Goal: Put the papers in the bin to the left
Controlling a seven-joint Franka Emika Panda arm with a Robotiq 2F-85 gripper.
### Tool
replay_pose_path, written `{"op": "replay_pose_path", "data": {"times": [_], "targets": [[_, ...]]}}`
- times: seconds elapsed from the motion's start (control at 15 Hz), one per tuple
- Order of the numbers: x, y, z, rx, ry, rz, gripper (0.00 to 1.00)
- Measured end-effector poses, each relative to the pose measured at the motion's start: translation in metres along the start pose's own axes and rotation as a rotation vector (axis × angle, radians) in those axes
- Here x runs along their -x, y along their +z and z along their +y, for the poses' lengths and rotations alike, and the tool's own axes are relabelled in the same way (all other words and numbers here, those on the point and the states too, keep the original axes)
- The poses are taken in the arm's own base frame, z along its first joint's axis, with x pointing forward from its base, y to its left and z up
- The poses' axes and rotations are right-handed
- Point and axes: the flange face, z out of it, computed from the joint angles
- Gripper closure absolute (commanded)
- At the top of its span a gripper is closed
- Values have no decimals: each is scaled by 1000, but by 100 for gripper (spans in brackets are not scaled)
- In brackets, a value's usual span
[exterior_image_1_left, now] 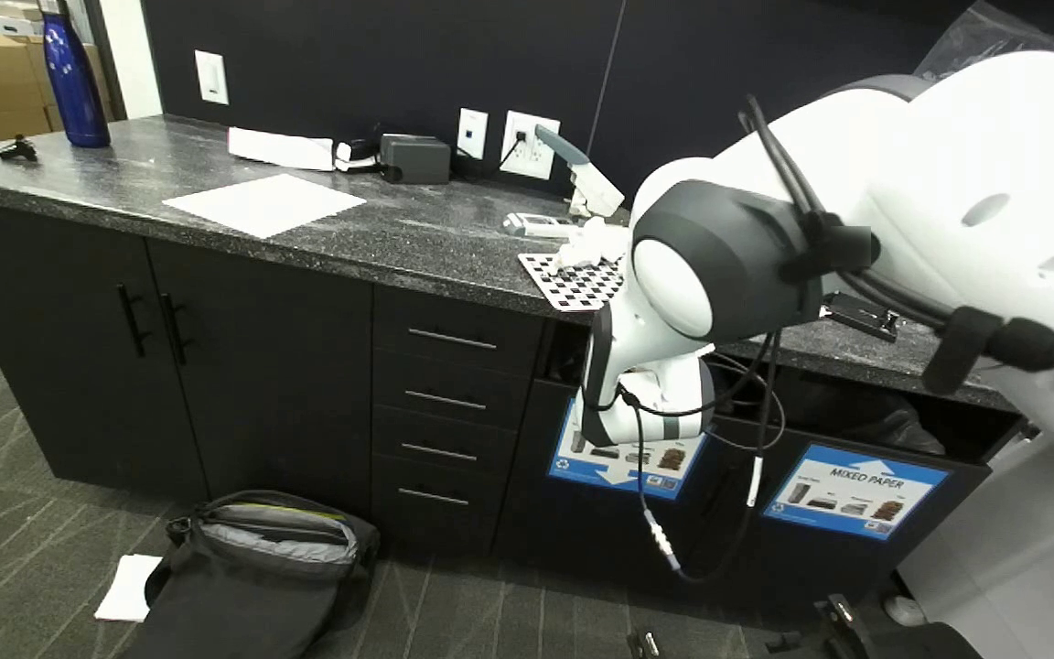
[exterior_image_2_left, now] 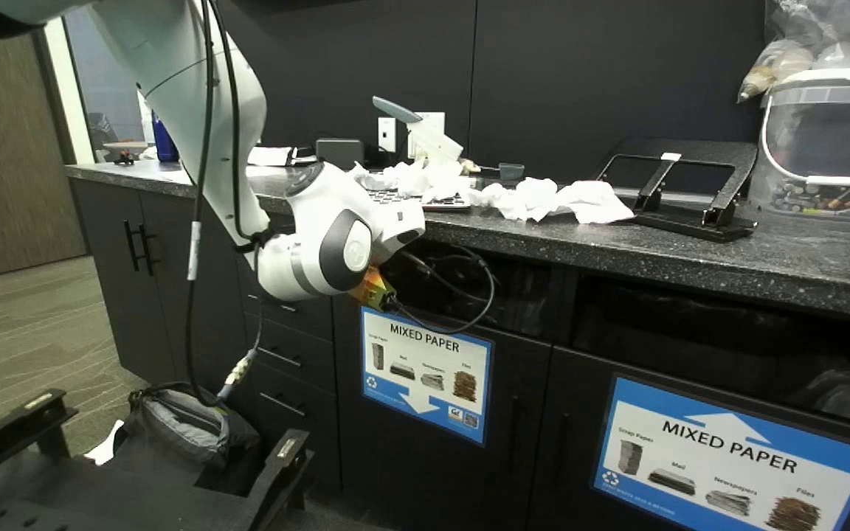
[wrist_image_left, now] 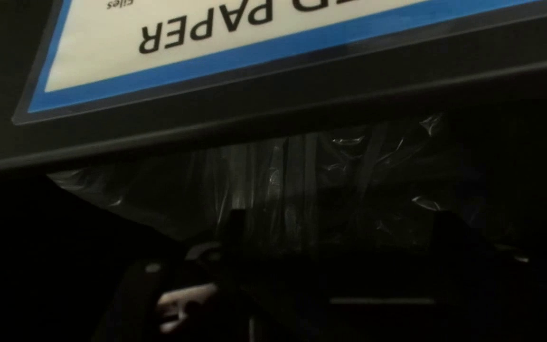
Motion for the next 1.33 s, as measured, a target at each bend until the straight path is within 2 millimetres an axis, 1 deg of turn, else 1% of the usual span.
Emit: {"op": "replay_pose_path", "data": {"times": [0.13, 0.33, 0.53, 0.67, 0.73, 0.87, 1.0, 1.13, 1.33], "targets": [[0, -19, -11, -27, -44, -47, 0], [-1, -56, -26, -42, -92, -194, 0], [-7, -94, -31, -38, -143, -357, 0], [-18, -117, -28, -28, -164, -478, 0], [-27, -129, -22, -14, -164, -537, 0], [-54, -151, -9, 23, -164, -615, 0], [-89, -171, 6, 62, -135, -641, 0], [-127, -191, 20, 91, -82, -624, 0], [-187, -222, 39, 113, 38, -533, 0]]}}
